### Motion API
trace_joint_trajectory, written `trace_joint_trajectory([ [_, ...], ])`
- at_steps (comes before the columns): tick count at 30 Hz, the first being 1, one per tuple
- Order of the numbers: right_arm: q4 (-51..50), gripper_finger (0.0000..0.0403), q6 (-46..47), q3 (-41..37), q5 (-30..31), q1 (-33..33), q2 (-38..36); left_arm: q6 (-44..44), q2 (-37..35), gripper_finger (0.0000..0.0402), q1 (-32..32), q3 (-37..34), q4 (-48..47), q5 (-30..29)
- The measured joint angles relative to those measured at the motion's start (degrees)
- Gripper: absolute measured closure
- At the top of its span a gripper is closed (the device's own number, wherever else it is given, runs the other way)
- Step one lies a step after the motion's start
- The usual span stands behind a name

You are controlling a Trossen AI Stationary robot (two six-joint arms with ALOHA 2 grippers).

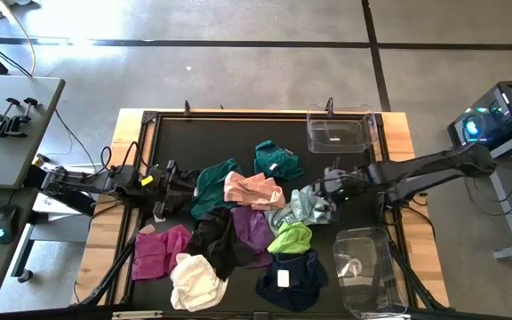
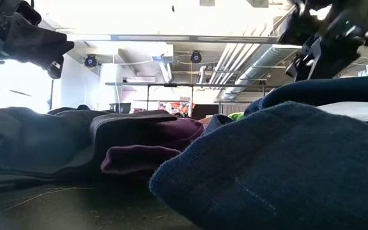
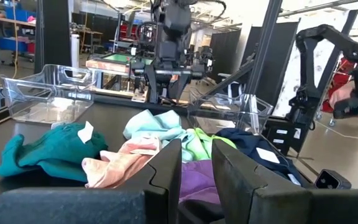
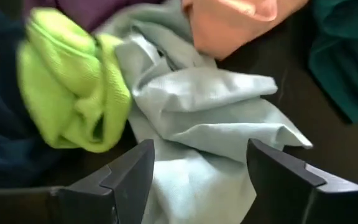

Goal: Sort towels by color in basket
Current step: Put the blue towel into the top transparent bin

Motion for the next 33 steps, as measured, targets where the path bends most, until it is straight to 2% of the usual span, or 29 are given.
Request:
trace_joint_trajectory([
  [7, 0.1, 0.0157, -0.1, 0.5, 1.7, 0.0, 13.2, 2.2, 0.0, 0.0323, 0.0, 0.0, 0.0, -0.1],
  [10, 0.0, 0.0179, 3.4, 0.5, 4.8, 0.0, 18.0, 3.4, 0.0, 0.0323, 0.0, 0.0, 0.0, 0.0],
  [13, 0.9, 0.0236, 4.4, 0.8, 6.0, 0.0, 21.9, 3.4, 0.0, 0.0323, 0.0, 0.0, 0.5, 0.0],
  [18, 0.1, 0.0379, 7.0, 1.3, 6.4, 0.1, 22.5, 3.5, 0.0, 0.0323, 0.0, 0.0, 3.0, 0.0],
  [20, -5.5, 0.0384, 10.1, 2.7, 8.7, 0.5, 20.4, 3.5, 0.0, 0.0323, 0.0, 0.0, 3.8, 0.0],
  [22, -13.1, 0.0377, 13.4, 6.3, 13.5, 1.5, 16.6, 3.5, 0.0, 0.0323, 0.0, 0.0, 4.7, 0.1],
  [24, -20.2, 0.0381, 16.9, 11.9, 18.4, 2.6, 12.9, 4.5, 0.0, 0.0323, 0.0, 0.0, 5.8, 0.1],
  [27, -36.5, 0.0395, 21.8, 21.3, 23.5, 3.3, 9.7, 7.0, 0.2, 0.0323, 0.0, 0.0, 6.6, -0.1],
  [31, -52.2, 0.0389, 27.6, 34.9, 34.3, 1.7, 8.3, 9.4, 0.4, 0.0323, 0.0, 0.0, 8.3, -0.9],
  [33, -56.0, 0.039, 27.6, 40.7, 39.0, -0.3, 8.4, 9.5, 0.4, 0.0323, 0.0, 0.0, 9.1, -1.1],
])
